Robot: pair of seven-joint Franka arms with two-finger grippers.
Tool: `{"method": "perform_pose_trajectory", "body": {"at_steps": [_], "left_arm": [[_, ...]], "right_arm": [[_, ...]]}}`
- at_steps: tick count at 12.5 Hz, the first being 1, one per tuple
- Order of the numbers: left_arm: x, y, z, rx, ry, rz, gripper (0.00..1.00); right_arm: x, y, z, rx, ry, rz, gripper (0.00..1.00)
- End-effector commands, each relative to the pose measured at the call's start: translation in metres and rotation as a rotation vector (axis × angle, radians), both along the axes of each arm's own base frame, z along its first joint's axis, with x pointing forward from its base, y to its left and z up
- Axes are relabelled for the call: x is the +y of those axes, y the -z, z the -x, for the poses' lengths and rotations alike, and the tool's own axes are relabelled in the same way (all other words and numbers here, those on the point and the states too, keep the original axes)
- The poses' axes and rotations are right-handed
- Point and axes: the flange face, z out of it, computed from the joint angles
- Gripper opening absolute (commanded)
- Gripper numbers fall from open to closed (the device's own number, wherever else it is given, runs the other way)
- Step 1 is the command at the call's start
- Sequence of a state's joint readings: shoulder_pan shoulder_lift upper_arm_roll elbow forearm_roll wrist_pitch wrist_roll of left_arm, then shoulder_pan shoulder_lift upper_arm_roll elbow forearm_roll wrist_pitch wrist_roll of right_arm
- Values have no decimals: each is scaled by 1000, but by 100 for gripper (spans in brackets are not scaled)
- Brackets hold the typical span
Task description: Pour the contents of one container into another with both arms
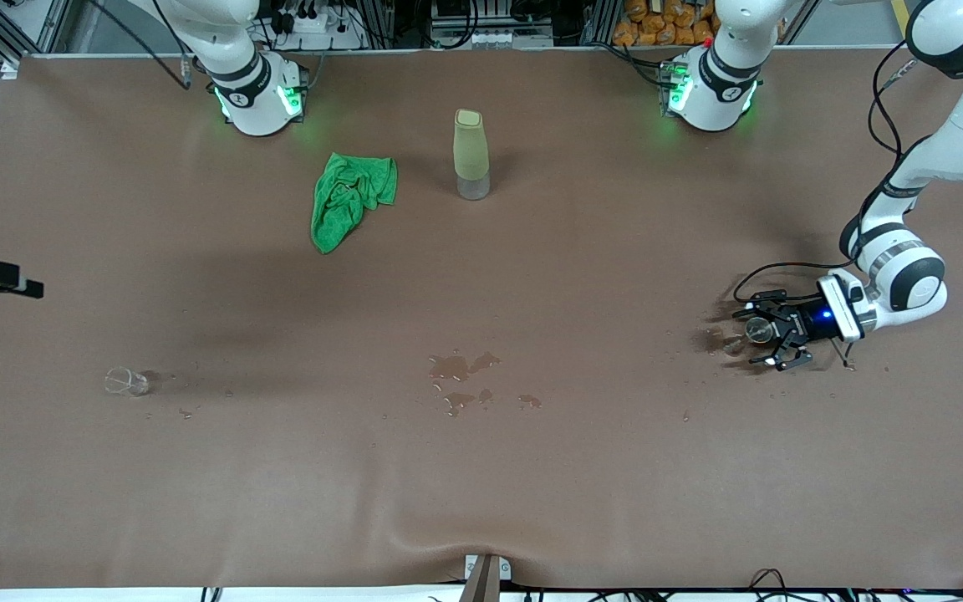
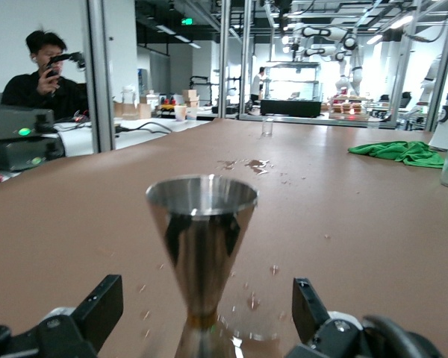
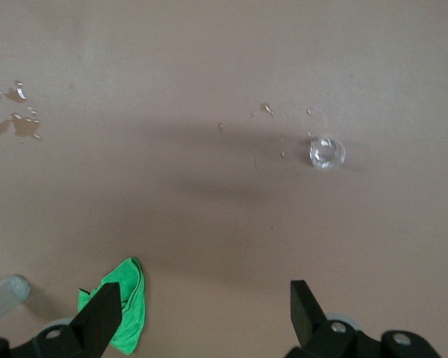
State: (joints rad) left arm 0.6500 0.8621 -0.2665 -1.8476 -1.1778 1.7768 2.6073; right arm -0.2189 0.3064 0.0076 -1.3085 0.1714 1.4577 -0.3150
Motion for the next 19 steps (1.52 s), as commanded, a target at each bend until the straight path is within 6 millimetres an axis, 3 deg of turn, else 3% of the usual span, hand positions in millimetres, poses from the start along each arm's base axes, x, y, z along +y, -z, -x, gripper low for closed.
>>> {"method": "perform_pose_trajectory", "body": {"at_steps": [1, 5, 9, 11, 13, 15, 18, 19], "left_arm": [[34, -2, 9, 40, -21, -4, 100], [78, -22, 14, 191, -32, -78, 100], [114, -63, 17, 373, -76, -170, 100], [125, -104, 12, 503, -112, -229, 100], [132, -158, 9, 706, -181, -312, 100], [133, -209, 6, 798, -243, -396, 100], [135, -264, 8, 953, -384, -433, 100], [126, -286, 4, 1002, -431, -435, 100]], "right_arm": [[31, -34, 49, 12, 68, 105, 100], [60, -74, 79, 32, 214, 209, 100], [73, -89, 86, 3, 216, 195, 100], [80, -92, 85, -10, 193, 194, 100], [82, -92, 86, -8, 185, 193, 100], [83, -90, 86, -5, 183, 193, 100], [76, -88, 81, -24, 198, 192, 100], [75, -87, 78, -31, 200, 192, 100]]}}
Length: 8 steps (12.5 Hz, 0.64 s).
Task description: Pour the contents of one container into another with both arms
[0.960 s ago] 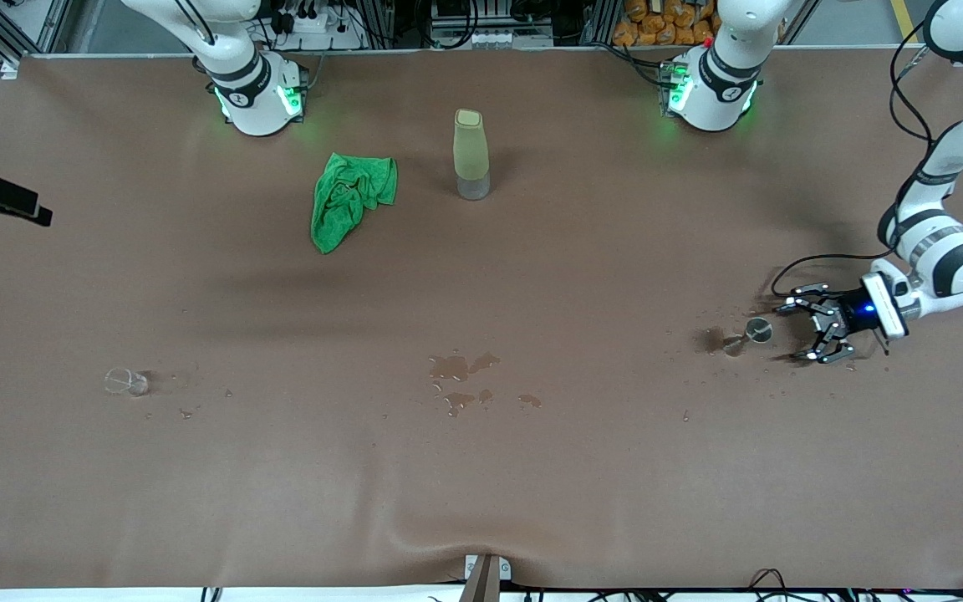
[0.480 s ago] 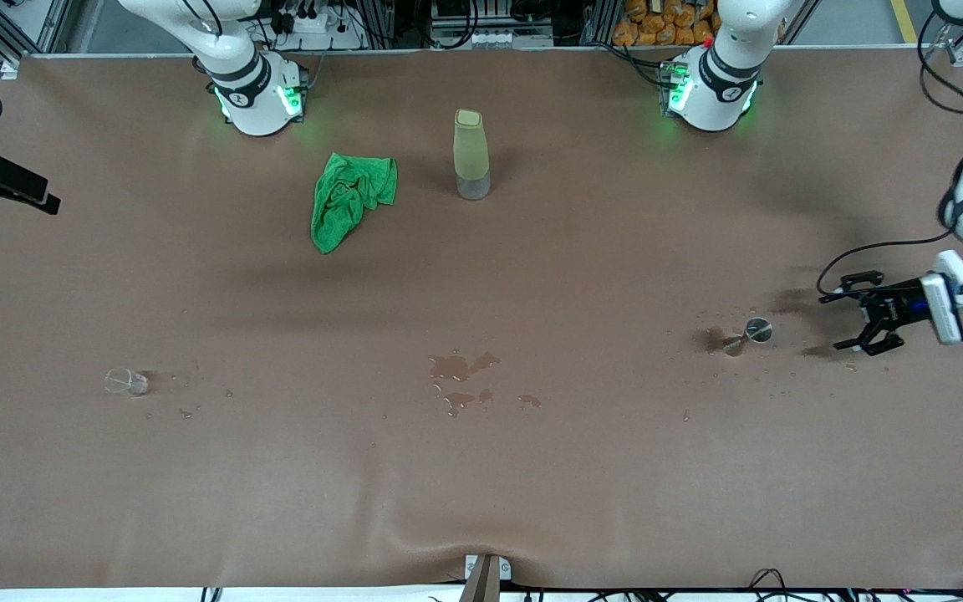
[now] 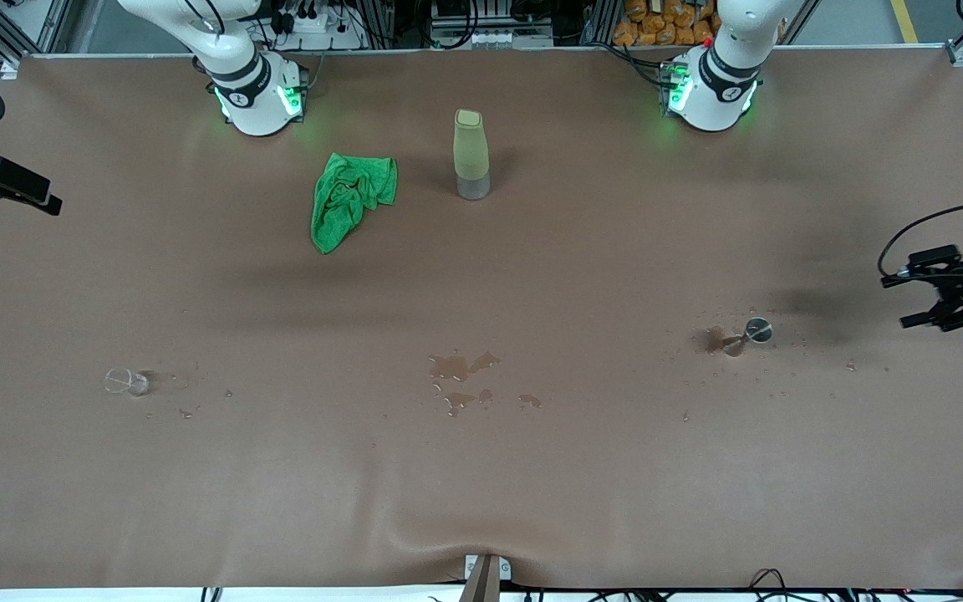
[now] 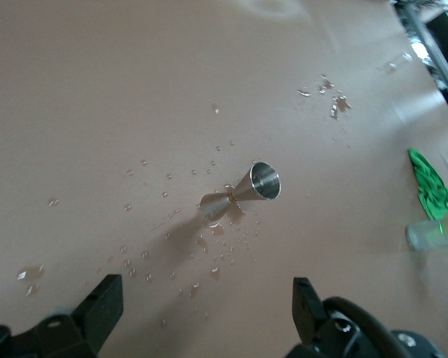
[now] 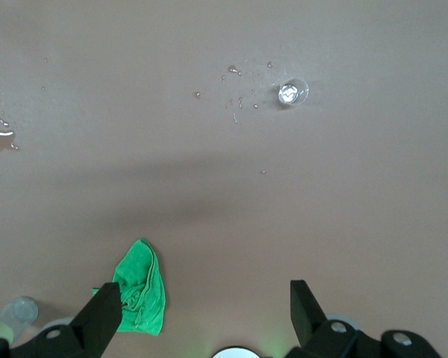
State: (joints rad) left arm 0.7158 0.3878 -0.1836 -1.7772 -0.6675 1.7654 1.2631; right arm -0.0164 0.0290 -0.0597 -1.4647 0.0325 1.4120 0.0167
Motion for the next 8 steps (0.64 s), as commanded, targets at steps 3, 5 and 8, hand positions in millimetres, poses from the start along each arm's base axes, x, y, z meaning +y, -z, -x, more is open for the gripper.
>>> {"method": "perform_pose_trajectory", "body": {"at_steps": [3, 5, 8], "left_arm": [[-47, -89, -7, 183, -170, -138, 100], [-67, -125, -7, 222, -247, -181, 100], [-104, -174, -9, 266, -336, -289, 100]], "right_arm": [[-8, 2, 1, -21, 21, 9, 100], [-9, 5, -1, -24, 22, 10, 100], [-18, 4, -1, -31, 24, 10, 100]]}}
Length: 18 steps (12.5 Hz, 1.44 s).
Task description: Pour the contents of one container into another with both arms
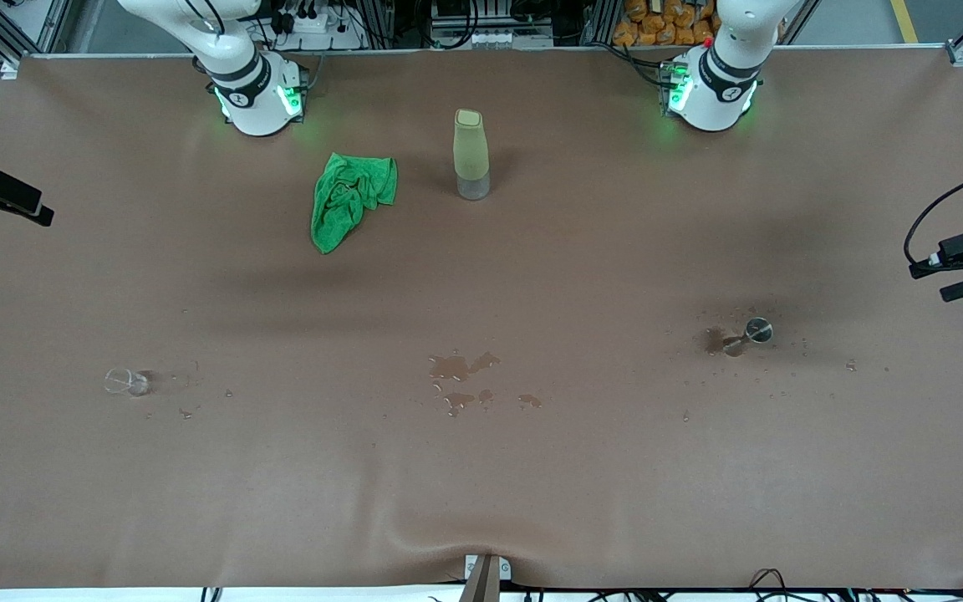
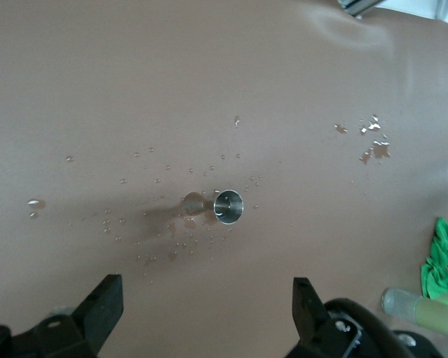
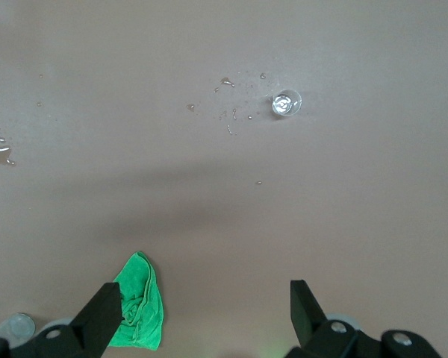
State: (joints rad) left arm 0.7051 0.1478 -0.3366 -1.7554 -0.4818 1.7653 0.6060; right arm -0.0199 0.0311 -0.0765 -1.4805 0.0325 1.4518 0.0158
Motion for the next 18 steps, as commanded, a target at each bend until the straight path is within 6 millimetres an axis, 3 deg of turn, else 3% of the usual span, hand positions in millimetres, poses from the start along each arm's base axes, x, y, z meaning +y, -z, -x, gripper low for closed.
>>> {"method": "perform_pose_trajectory", "body": {"at_steps": [1, 3, 6, 11, 14, 18], "left_arm": [[-29, -42, 5, 36, -68, -106, 100], [-68, -61, -2, 52, -77, -172, 100], [-108, -80, -2, 67, -120, -221, 100], [-158, -114, 13, 74, -159, -311, 100], [-171, -129, 21, 115, -159, -310, 100], [-204, -144, 27, 94, -150, -381, 100]], "right_arm": [[-10, 0, 3, -9, -5, 7, 100], [-15, 0, 4, -4, -13, 5, 100], [-17, 0, 8, 15, -35, 1, 100], [-20, -2, 11, 20, -80, -4, 100], [-21, -2, 13, 22, -80, -5, 100], [-28, -1, 14, 28, -69, -6, 100]]}}
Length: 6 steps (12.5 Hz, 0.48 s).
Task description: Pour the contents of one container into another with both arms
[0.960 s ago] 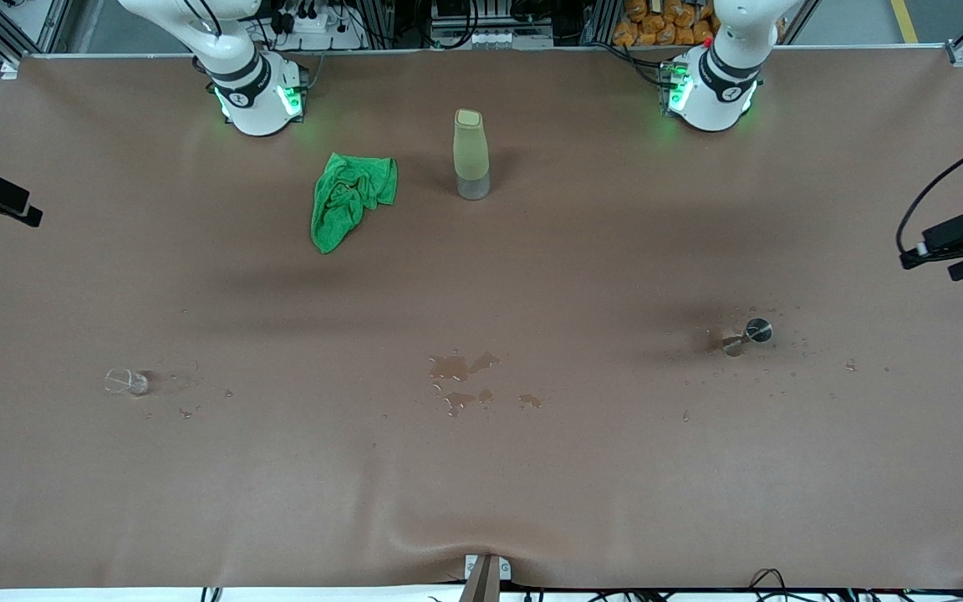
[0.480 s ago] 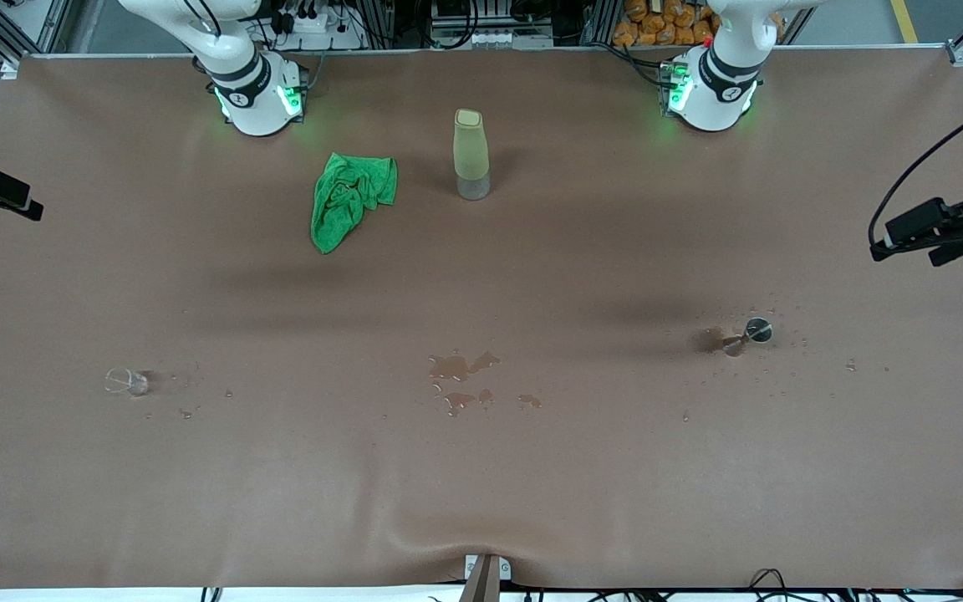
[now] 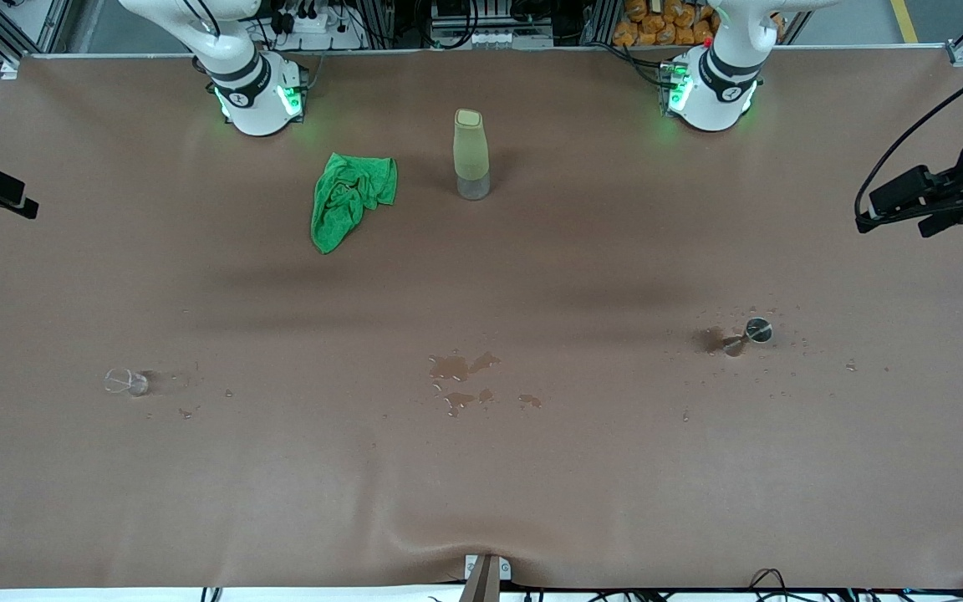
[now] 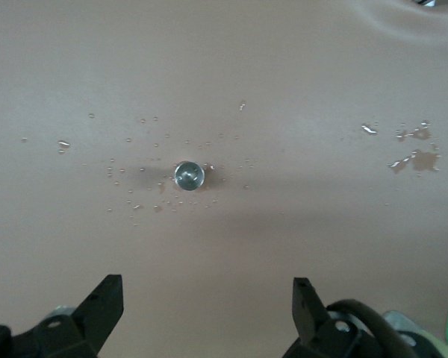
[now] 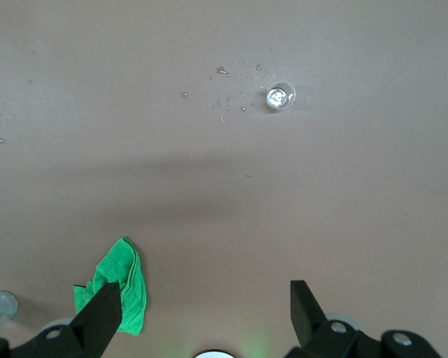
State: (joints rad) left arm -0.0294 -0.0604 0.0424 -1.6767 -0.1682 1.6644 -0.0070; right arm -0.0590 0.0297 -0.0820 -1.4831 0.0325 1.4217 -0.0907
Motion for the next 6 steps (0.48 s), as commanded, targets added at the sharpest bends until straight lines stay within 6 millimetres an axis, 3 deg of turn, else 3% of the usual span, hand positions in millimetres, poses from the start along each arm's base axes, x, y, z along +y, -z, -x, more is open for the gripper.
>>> {"method": "perform_pose_trajectory", "body": {"at_steps": [1, 2, 6], "left_arm": [[-16, -18, 7, -16, -2, -42, 100], [-18, -25, 5, -31, 1, -43, 100], [-38, -20, 0, -27, -66, -100, 100]], "right_arm": [[-4, -3, 7, 3, -7, 5, 100], [-5, -3, 8, 3, -4, 5, 100], [-12, -2, 5, -9, 7, 7, 100]]}}
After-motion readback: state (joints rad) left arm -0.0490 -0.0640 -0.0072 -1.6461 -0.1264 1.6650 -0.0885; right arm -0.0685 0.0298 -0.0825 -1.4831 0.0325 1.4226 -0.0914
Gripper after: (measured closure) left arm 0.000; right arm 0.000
